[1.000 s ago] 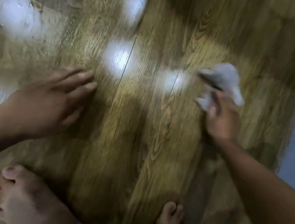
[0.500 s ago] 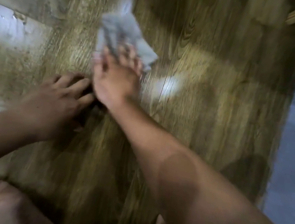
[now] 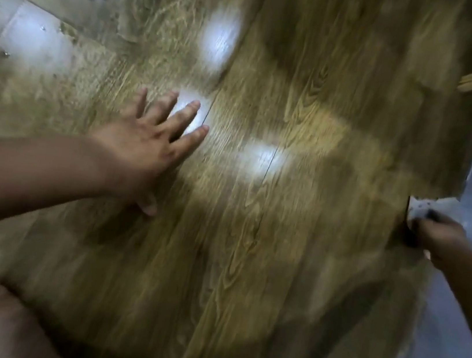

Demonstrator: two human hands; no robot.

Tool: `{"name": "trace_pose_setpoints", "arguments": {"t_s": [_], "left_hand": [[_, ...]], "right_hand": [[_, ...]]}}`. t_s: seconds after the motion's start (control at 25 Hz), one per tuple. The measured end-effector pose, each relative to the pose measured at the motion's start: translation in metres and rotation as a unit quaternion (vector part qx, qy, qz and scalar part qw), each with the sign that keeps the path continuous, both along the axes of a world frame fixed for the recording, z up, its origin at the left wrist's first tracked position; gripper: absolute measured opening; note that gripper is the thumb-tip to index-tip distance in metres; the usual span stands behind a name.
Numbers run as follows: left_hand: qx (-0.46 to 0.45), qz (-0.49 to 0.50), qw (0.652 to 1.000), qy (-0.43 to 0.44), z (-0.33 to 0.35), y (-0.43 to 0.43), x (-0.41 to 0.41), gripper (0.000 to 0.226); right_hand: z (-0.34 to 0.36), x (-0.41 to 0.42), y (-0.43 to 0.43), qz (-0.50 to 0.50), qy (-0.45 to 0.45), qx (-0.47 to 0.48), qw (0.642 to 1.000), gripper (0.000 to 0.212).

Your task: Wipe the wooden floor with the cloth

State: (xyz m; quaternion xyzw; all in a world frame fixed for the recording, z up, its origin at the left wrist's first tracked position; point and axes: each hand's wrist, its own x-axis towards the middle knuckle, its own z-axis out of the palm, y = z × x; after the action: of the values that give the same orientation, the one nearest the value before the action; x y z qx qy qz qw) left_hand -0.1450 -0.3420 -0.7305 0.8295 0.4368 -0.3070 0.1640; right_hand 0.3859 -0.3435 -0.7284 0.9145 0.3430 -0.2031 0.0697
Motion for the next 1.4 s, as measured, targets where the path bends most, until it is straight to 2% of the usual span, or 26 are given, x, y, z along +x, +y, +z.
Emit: {"name": "trace_pose_setpoints", "arguments": {"t_s": [0.08, 0.12, 0.2, 0.28, 0.36, 0.44, 0.48, 0.52, 0.56, 0.68, 0.76, 0.84, 0.92, 1.0, 1.12, 1.2, 1.24, 1.28, 1.32, 1.4], "left_hand": [[0.005, 0.049, 0.999, -0.016, 0.002, 0.03, 0.0, 0.147], [0.022, 0.053, 0.998, -0.015, 0.001, 0.046, 0.002, 0.149], [0.037, 0.048, 0.998, -0.003, 0.002, 0.077, 0.007, 0.161], [0.021, 0.049, 0.998, 0.019, 0.001, 0.099, 0.012, 0.172], [-0.004, 0.059, 0.997, 0.049, -0.001, 0.104, 0.015, 0.175], [-0.01, 0.077, 0.995, 0.065, -0.004, 0.102, 0.015, 0.174], [-0.013, 0.082, 0.994, 0.065, -0.004, 0.101, 0.013, 0.173], [-0.017, 0.083, 0.995, 0.059, -0.004, 0.1, 0.011, 0.172], [-0.026, 0.082, 0.995, 0.053, -0.002, 0.1, 0.012, 0.17], [-0.063, 0.073, 0.994, 0.049, 0.002, 0.107, 0.025, 0.168], [-0.077, 0.082, 0.992, 0.061, 0.003, 0.109, 0.035, 0.169], [-0.079, 0.081, 0.991, 0.077, 0.005, 0.109, 0.04, 0.169], [-0.08, 0.08, 0.99, 0.085, 0.006, 0.11, 0.041, 0.169], [-0.087, 0.086, 0.989, 0.088, 0.006, 0.111, 0.043, 0.169], [-0.104, 0.087, 0.986, 0.102, 0.005, 0.112, 0.046, 0.169], [-0.108, 0.095, 0.984, 0.109, 0.004, 0.112, 0.046, 0.171], [-0.11, 0.096, 0.983, 0.109, 0.003, 0.112, 0.045, 0.171], [-0.113, 0.095, 0.983, 0.107, 0.002, 0.113, 0.043, 0.171], [-0.117, 0.094, 0.983, 0.102, 0.001, 0.114, 0.044, 0.171], [-0.112, 0.094, 0.985, 0.089, 0.0, 0.114, 0.042, 0.172]], "right_hand": [[-0.003, -0.035, 0.027, 0.003, -0.027, -0.006, 1.0, 0.023], [-0.008, -0.073, 0.046, 0.015, -0.012, 0.035, 0.999, 0.026], [-0.023, -0.16, 0.081, 0.125, 0.017, 0.119, 0.985, 0.036], [-0.036, -0.265, 0.108, 0.297, 0.028, 0.16, 0.941, 0.041], [-0.041, -0.353, 0.135, 0.465, 0.057, 0.131, 0.874, 0.048], [-0.043, -0.393, 0.163, 0.579, 0.094, 0.098, 0.804, 0.05], [-0.04, -0.389, 0.175, 0.598, 0.111, 0.095, 0.788, 0.048], [-0.039, -0.371, 0.178, 0.597, 0.129, 0.107, 0.785, 0.046], [-0.038, -0.339, 0.172, 0.575, 0.137, 0.124, 0.797, 0.046], [-0.038, -0.169, 0.115, 0.413, 0.084, 0.142, 0.896, 0.048], [-0.027, -0.053, 0.069, 0.213, 0.054, 0.08, 0.972, 0.051], [-0.012, 0.009, 0.046, 0.041, 0.041, 0.057, 0.997, 0.057], [-0.018, -0.007, 0.062, -0.003, 0.002, 0.079, 0.997, 0.045], [-0.036, -0.079, 0.108, 0.019, 0.004, 0.135, 0.991, 0.041], [-0.056, -0.23, 0.192, 0.205, 0.049, 0.188, 0.959, 0.047], [-0.056, -0.335, 0.225, 0.371, 0.06, 0.172, 0.911, 0.044], [-0.054, -0.377, 0.235, 0.466, 0.07, 0.149, 0.869, 0.045], [-0.053, -0.403, 0.247, 0.535, 0.078, 0.115, 0.833, 0.047], [-0.051, -0.414, 0.263, 0.567, 0.082, 0.093, 0.814, 0.049], [-0.048, -0.386, 0.288, 0.567, 0.094, 0.095, 0.813, 0.049]]}}
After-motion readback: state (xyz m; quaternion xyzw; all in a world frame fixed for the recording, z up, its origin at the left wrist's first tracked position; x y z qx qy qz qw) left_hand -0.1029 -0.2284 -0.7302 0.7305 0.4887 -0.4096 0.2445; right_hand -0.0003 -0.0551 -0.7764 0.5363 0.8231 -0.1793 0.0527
